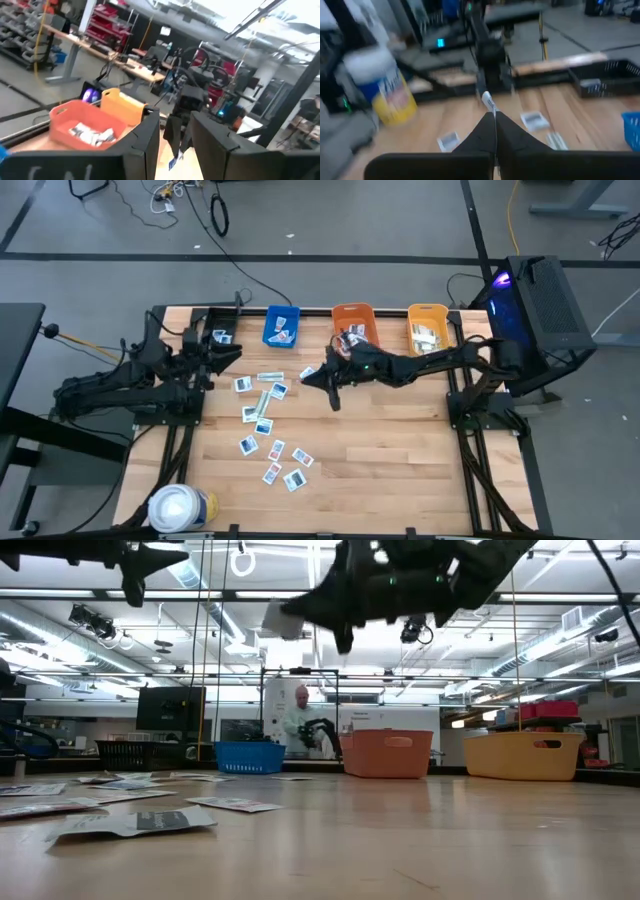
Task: Pick & Place First Aid Supplies
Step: Put the alcohol pad into the black bin
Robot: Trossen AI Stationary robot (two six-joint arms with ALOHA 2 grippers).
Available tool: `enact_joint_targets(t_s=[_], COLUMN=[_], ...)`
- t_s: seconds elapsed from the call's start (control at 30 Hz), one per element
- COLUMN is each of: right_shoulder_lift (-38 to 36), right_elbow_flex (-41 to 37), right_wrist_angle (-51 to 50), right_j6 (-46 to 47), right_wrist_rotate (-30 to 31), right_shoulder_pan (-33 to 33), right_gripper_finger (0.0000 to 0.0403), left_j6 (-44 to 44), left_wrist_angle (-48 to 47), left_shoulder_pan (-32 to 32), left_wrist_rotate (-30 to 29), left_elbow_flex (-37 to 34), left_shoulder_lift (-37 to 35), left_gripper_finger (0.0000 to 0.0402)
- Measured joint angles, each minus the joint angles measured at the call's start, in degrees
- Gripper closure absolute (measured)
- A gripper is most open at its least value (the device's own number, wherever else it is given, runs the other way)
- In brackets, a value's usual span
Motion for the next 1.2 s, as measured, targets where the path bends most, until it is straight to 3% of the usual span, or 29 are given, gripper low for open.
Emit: enact_joint_targets(t_s=[0.3,0.5,0.63,0.73,1.2], right_shoulder_lift=[-4.13,-4.26,-4.26,-4.30,-4.23], right_elbow_flex=[0.04,0.07,0.09,0.11,0.11], right_wrist_angle=[12.62,22.31,25.20,26.45,27.95], right_j6=[12.73,20.37,21.62,21.62,21.62], right_wrist_rotate=[0.18,0.42,4.11,6.44,7.74], right_shoulder_pan=[0.02,0.02,0.22,0.24,0.79], right_gripper_finger=[0.0399,0.0399,0.0399,0.0399,0.0399], left_j6=[-0.74,-2.19,-1.95,-1.90,-0.42], left_wrist_angle=[10.74,18.43,26.52,30.90,47.31], left_shoulder_pan=[-0.02,0.00,-0.02,-0.04,-2.67], left_wrist_rotate=[2.64,4.40,8.76,8.80,8.08], left_elbow_flex=[0.00,0.00,0.00,0.00,0.00], left_shoulder_lift=[8.33,15.35,19.40,22.38,35.85], left_gripper_finger=[0.0280,0.0235,0.0202,0.0191,0.0206])
